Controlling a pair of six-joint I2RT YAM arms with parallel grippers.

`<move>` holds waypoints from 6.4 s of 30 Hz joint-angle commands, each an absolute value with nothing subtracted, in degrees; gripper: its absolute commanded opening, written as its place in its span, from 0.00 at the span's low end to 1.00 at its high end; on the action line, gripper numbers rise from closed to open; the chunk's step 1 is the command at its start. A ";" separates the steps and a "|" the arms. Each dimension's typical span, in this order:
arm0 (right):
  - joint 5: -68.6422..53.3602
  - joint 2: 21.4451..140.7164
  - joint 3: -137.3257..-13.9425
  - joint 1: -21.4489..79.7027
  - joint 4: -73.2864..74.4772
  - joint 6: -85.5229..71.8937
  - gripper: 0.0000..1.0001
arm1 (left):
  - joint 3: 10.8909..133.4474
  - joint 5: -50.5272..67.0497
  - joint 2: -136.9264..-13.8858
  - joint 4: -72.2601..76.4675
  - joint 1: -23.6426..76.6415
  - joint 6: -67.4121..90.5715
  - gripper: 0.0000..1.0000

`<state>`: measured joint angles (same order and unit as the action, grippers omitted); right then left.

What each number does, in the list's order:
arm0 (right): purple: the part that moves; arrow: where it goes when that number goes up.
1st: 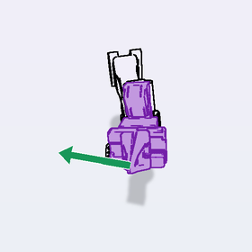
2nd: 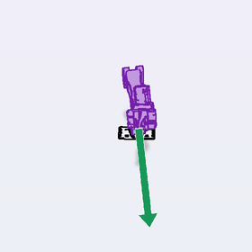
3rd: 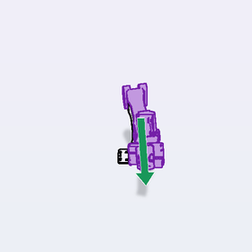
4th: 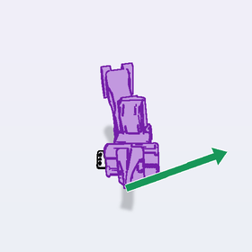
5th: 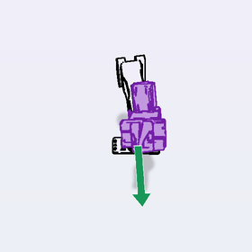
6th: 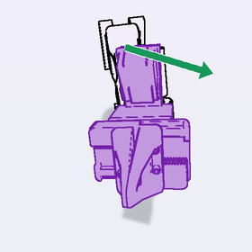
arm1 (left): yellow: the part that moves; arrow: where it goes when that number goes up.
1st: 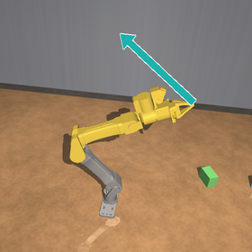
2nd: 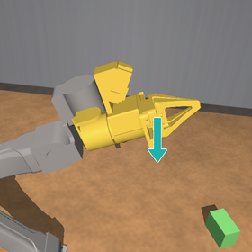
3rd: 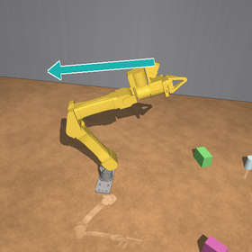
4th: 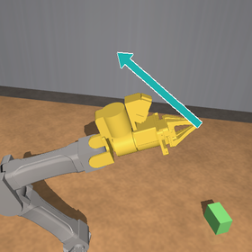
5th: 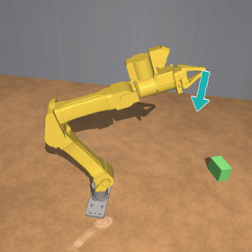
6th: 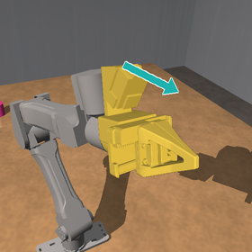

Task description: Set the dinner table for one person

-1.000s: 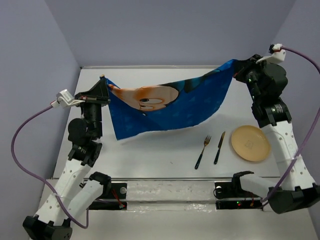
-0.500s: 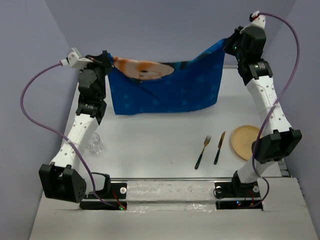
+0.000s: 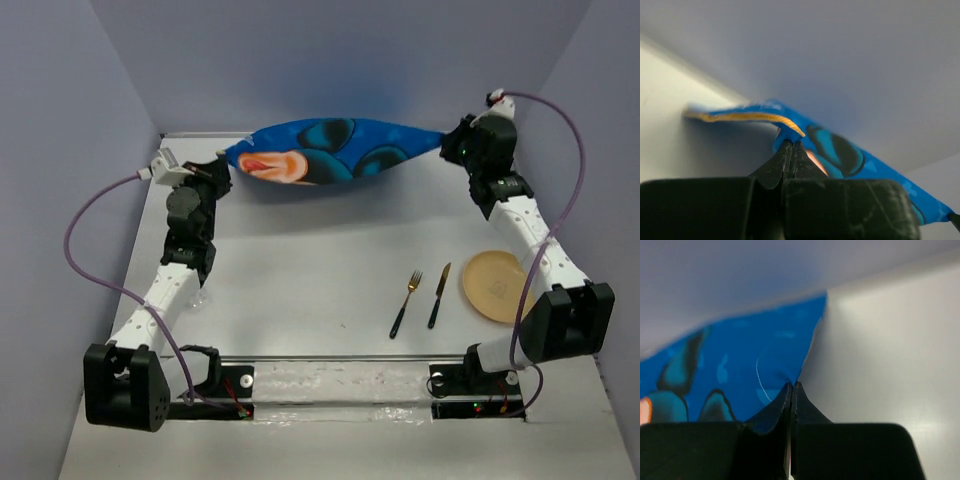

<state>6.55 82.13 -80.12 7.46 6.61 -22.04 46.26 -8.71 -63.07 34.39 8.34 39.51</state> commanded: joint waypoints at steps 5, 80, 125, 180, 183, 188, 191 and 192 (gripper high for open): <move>5.27 83.93 -55.28 7.12 -3.42 -28.48 0.00 | 21.37 -5.89 -62.49 48.42 7.82 45.09 0.00; 21.79 64.16 -42.98 5.37 13.61 -29.44 0.16 | 37.71 33.32 -35.25 3.52 12.21 15.65 0.99; 36.70 77.95 -64.84 16.39 28.83 -23.31 0.00 | 38.32 15.21 -23.29 -4.57 26.01 10.72 0.99; -9.23 116.79 -100.79 59.49 5.10 -22.84 0.77 | 43.85 -20.48 -11.51 -3.08 20.83 12.66 0.99; -8.52 123.21 -108.79 61.34 5.18 -25.74 0.88 | 46.39 -20.83 -12.56 -1.50 20.83 12.13 0.99; -7.83 134.37 -123.90 63.46 8.87 -26.46 0.91 | 46.50 -20.13 -12.66 1.23 20.83 12.48 0.99; -5.63 141.05 -133.31 65.39 12.81 -25.31 0.91 | 46.23 -20.48 -12.57 1.41 20.74 12.31 0.99; -5.36 142.37 -135.07 66.00 13.44 -25.66 0.91 | 46.14 -20.39 -12.83 1.49 20.74 12.22 0.99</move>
<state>-7.27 139.48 -125.27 64.97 10.83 -24.73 45.06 -19.33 -11.77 -2.44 21.12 12.88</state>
